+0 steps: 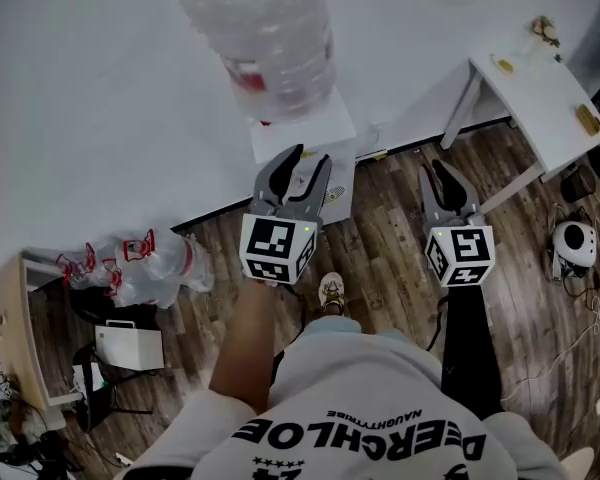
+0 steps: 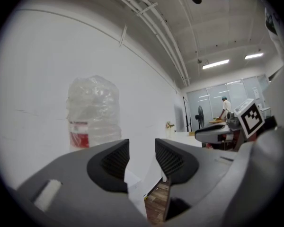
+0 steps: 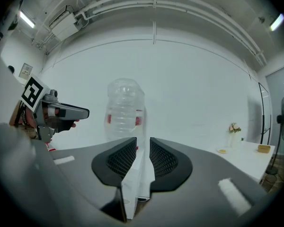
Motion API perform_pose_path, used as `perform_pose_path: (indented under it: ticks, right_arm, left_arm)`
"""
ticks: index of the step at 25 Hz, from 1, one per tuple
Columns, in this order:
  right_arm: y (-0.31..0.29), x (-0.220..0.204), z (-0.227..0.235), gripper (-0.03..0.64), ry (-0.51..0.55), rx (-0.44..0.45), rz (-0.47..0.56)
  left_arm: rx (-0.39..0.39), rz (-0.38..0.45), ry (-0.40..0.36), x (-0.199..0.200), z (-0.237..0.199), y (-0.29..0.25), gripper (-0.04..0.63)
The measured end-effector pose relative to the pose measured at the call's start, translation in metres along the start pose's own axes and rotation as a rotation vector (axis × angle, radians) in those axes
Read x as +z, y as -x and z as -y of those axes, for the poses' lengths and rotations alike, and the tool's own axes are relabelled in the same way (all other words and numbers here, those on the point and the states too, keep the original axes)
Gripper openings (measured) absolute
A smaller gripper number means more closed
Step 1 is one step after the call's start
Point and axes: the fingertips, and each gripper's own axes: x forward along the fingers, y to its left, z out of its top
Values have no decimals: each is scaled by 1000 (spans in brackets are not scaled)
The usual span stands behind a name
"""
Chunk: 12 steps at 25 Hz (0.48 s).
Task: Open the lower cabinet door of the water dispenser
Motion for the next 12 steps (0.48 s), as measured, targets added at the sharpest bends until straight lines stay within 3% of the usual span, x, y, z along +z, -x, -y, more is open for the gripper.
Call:
perform_pose_path:
  ticks: [12]
  right_arm:
    - [-88,5,10,67,-10,12,10]
  left_arm:
    - [-67,-5,-39,-1,-43,-77,181]
